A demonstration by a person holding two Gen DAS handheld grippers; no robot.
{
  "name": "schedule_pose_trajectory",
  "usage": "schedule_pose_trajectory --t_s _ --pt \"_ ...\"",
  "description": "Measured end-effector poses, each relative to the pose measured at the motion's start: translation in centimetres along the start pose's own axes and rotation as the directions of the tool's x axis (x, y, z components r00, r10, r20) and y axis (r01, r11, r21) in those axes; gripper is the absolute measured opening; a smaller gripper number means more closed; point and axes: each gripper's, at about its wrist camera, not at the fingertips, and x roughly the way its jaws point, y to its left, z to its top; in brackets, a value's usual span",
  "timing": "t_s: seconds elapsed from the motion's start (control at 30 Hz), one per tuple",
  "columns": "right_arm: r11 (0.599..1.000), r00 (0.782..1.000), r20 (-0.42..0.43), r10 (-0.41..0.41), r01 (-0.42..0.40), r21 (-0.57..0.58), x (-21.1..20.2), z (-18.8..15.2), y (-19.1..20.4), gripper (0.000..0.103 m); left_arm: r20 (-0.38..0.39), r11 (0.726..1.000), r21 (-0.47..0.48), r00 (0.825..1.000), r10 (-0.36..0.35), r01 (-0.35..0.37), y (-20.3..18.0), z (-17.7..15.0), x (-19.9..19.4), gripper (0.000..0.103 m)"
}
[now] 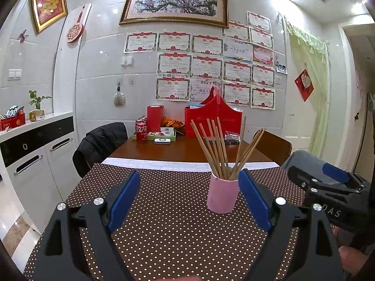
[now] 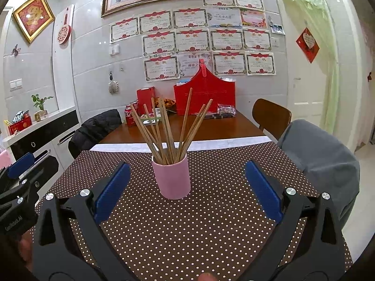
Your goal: Organize utensils
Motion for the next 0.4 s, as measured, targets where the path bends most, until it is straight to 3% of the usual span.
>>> schedule_pose_trajectory --t_s 0.4 --pt "1.0 1.0 0.002 -0.001 0.001 0.004 0.03 -0.03 -0.01 0.097 -0.003 1.0 -0.016 1.0 0.006 -0.006 0.1 -0.14 0.19 0.084"
